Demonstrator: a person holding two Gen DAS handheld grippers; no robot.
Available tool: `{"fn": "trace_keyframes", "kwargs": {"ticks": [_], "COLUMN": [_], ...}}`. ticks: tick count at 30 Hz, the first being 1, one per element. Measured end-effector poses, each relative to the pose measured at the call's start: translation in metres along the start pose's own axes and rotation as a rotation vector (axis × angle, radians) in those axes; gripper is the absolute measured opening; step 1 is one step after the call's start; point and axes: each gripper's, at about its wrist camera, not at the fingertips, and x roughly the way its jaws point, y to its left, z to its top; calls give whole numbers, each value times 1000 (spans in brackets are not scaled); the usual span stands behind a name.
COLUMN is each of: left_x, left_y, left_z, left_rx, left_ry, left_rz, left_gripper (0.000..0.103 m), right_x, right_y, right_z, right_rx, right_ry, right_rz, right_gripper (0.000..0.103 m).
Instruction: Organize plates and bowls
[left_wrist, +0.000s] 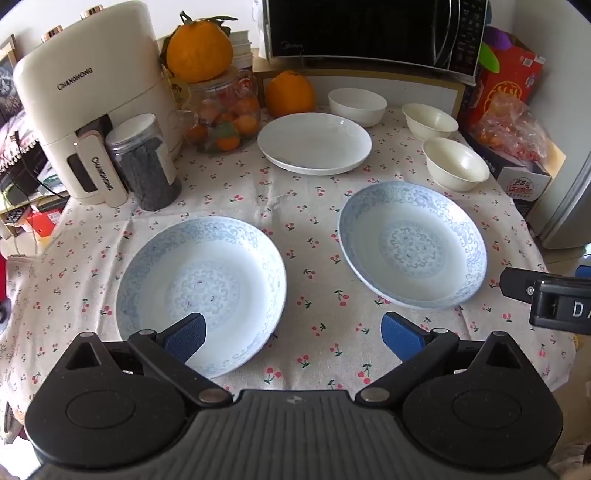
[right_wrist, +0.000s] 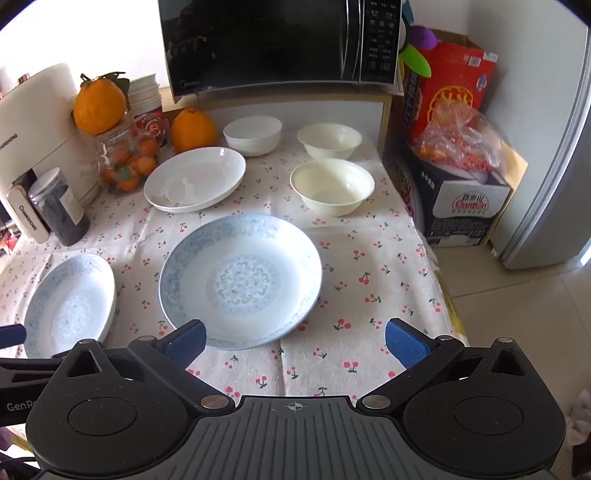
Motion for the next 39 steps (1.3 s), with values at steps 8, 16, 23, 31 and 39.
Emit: {"fn": "trace_keyframes", "kwargs": {"ticks": [8,16,23,31,39], "left_x": [4,13,43,80,101], "left_y": [3,7,16,22,28], "left_z": [13,41,61,68,72], "left_rx": [7,14,-3,-27,-43], "left_ry": [19,31,26,66,103], "left_rz": [-93,-157,-224,-367,-394], "left_gripper": [99,92,78,58,29], "right_x": [0,14,39,73,100], "right_y": [-19,-41,-71,-95,-106], "right_z": [15,38,45,45,37], "right_rx": [51,159,311,451,587], "right_ry": [0,95,115,102,162], "right_rz": [15,123,230,344,367], "right_gripper": [103,103,101,85,49]}}
